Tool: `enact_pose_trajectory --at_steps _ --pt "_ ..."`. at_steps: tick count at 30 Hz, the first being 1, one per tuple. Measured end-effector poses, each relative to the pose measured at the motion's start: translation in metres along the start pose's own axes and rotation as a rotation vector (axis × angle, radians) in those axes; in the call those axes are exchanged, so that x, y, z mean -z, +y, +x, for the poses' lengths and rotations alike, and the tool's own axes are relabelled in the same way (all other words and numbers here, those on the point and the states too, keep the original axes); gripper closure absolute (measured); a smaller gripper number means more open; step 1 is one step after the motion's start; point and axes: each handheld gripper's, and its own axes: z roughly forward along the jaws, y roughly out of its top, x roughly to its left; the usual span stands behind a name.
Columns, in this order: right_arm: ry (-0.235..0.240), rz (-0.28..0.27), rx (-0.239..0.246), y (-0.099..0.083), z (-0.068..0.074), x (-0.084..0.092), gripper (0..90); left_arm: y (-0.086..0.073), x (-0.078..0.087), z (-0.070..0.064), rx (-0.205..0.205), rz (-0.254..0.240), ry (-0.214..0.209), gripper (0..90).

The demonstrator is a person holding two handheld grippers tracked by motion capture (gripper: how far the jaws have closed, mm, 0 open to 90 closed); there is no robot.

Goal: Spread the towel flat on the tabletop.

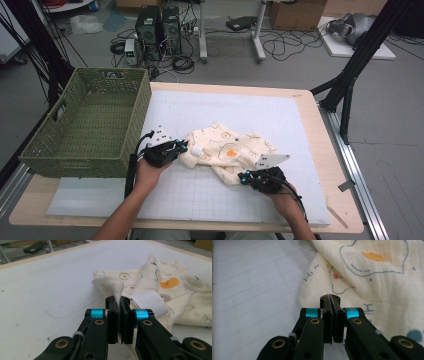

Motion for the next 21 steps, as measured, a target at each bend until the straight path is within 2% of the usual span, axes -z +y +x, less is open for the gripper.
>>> enact_pose_trajectory --at_steps 2,5,7,9,11,12,13,14,15,16,18,19,20,21 --pt "-0.002 -0.001 -0.005 -0.006 0.0 0.012 89.8 -0.005 0.003 -0.002 0.012 0.015 -0.01 85.7" --pt "-0.032 -0.019 -0.049 -0.018 -0.004 0.032 89.8 -0.013 0.004 -0.003 0.014 0.037 -0.028 85.8" --pt "-0.084 -0.047 -0.08 -0.026 -0.01 0.044 89.9 -0.016 0.002 -0.003 0.023 0.043 -0.032 85.7" --pt "-0.158 -0.024 -0.086 -0.029 -0.015 0.048 90.0 -0.018 -0.001 -0.003 0.012 0.06 -0.002 85.9" --pt "-0.239 0.013 -0.105 -0.034 -0.022 0.049 90.0 -0.02 -0.003 0.0 0.036 0.072 -0.001 85.8" --pt "-0.261 0.015 -0.117 -0.037 -0.025 0.05 90.0 -0.02 -0.004 0.0 0.042 0.068 -0.001 85.2" --pt "-0.277 0.005 -0.135 -0.04 -0.027 0.051 90.0 -0.02 -0.003 0.0 0.043 0.06 0.005 81.4" --pt "-0.287 -0.006 -0.138 -0.041 -0.028 0.052 89.6 -0.02 -0.003 0.001 0.053 0.053 0.017 73.0" --pt "-0.302 -0.015 -0.144 -0.041 -0.027 0.053 87.5 -0.019 -0.001 0.003 0.077 0.035 0.032 63.1" --pt "-0.306 -0.037 -0.144 -0.04 -0.027 0.054 77.7 -0.019 0.0 0.004 0.086 0.02 0.043 58.0" --pt "-0.321 -0.064 -0.172 -0.037 -0.027 0.053 65.6 -0.016 0.003 0.007 0.096 -0.008 0.053 53.5" --pt "-0.31 -0.079 -0.181 -0.034 -0.026 0.051 60.0 -0.015 0.003 0.008 0.101 -0.022 0.048 51.5" --pt "-0.315 -0.084 -0.18 -0.031 -0.024 0.048 51.0 -0.012 0.002 0.009 0.101 -0.028 0.035 50.2" --pt "-0.32 -0.087 -0.187 -0.026 -0.022 0.041 46.7 -0.01 0.001 0.009 0.099 -0.032 0.026 49.9"
